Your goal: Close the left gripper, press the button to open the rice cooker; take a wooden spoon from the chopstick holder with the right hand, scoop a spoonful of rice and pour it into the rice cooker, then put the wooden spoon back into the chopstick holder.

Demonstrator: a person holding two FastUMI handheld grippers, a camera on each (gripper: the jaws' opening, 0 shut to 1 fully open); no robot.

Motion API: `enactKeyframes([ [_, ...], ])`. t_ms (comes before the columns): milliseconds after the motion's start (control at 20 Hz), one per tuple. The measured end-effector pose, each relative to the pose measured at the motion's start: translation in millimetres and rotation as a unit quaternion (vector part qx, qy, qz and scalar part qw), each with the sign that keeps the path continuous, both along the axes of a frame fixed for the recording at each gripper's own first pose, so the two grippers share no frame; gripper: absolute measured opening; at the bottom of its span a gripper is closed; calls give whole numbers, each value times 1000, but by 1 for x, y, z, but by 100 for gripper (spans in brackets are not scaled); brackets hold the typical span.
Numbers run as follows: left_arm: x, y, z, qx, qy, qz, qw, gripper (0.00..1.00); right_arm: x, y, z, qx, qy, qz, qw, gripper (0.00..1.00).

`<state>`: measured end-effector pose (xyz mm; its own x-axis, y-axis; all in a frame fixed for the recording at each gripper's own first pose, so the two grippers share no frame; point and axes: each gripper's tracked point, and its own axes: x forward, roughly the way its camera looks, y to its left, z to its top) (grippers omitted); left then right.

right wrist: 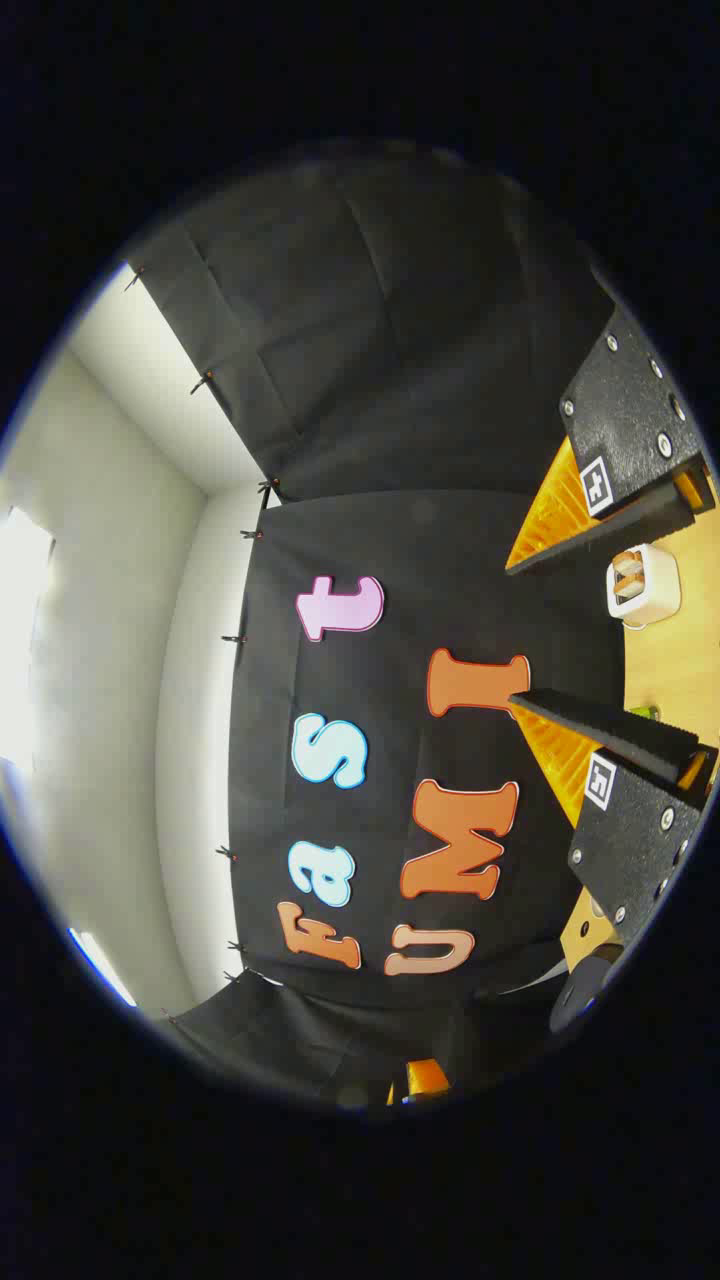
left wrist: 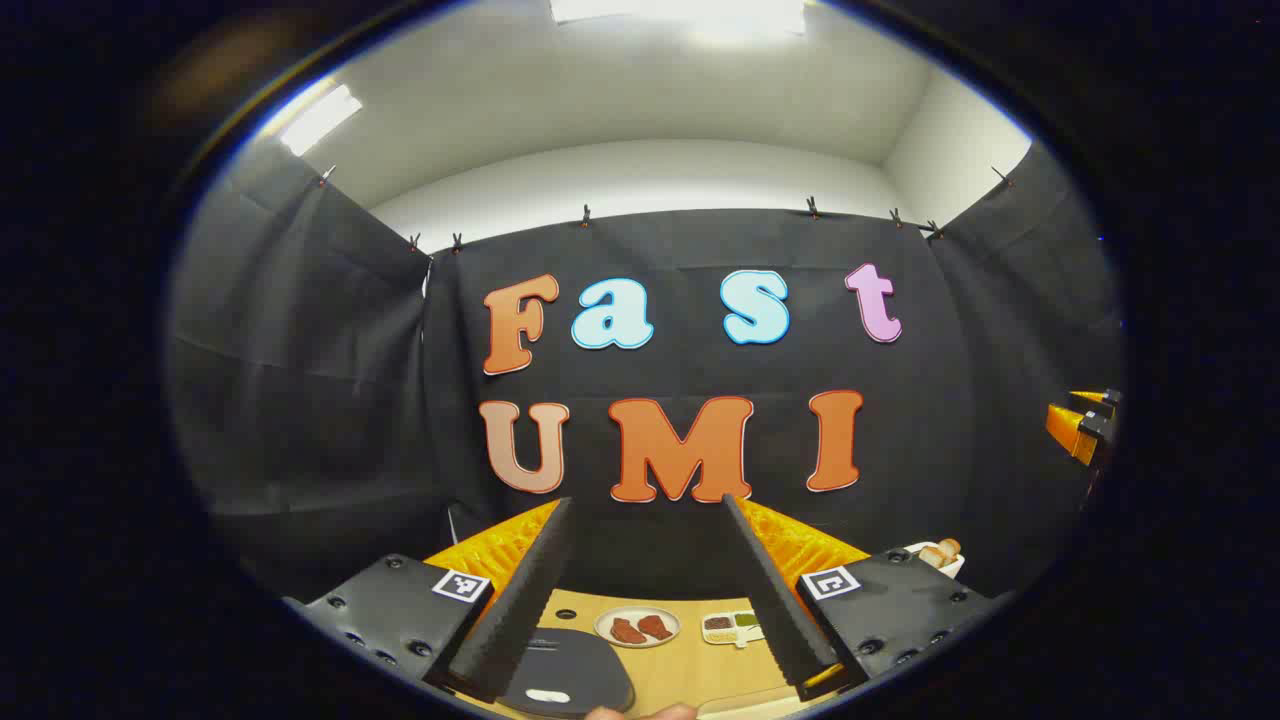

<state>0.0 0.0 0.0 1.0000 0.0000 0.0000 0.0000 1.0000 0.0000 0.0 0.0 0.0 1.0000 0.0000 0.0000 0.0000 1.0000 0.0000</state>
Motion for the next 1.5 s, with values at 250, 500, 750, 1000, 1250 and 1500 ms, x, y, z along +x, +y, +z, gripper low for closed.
enactKeyframes([
  [250, 19, 32, -6, -11, -10, -38, 999, 98, -19, 42, 6, -9, 14, -27, 1000, 74],
  [500, 25, 41, -18, -25, 4, -25, 999, 100, -17, 56, 14, -34, 9, -2, 999, 75],
  [750, 27, 34, -17, -26, 8, -3, 1000, 100, -1, 47, 12, -32, 5, 12, 999, 75],
  [1000, 33, 22, -13, -12, 6, -1, 1000, 100, 6, 44, -2, -29, 12, 24, 999, 87],
  [1250, 35, 12, -15, -2, 9, -5, 1000, 100, 10, 52, -15, -34, 22, 37, 998, 90],
  [1500, 34, 11, -19, 8, 13, -2, 1000, 87, 5, 54, -27, -40, 31, 39, 998, 91],
])
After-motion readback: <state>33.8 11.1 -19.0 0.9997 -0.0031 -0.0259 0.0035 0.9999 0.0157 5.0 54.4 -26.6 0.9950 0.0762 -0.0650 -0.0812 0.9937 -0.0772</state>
